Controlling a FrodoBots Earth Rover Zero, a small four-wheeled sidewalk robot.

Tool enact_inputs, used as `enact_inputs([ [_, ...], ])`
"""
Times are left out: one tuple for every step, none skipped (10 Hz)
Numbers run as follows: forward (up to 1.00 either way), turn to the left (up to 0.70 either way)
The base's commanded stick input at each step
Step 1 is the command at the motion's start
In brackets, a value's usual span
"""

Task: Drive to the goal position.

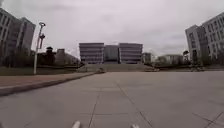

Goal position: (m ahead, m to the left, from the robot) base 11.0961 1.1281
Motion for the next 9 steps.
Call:
enact_inputs([
  [1.0,0.0],
  [1.0,0.0],
  [1.0,0.0],
  [1.0,0.0],
  [1.0,0.0],
  [1.0,0.0],
  [1.0,0.0],
  [1.0,0.0],
  [1.0,0.0],
])
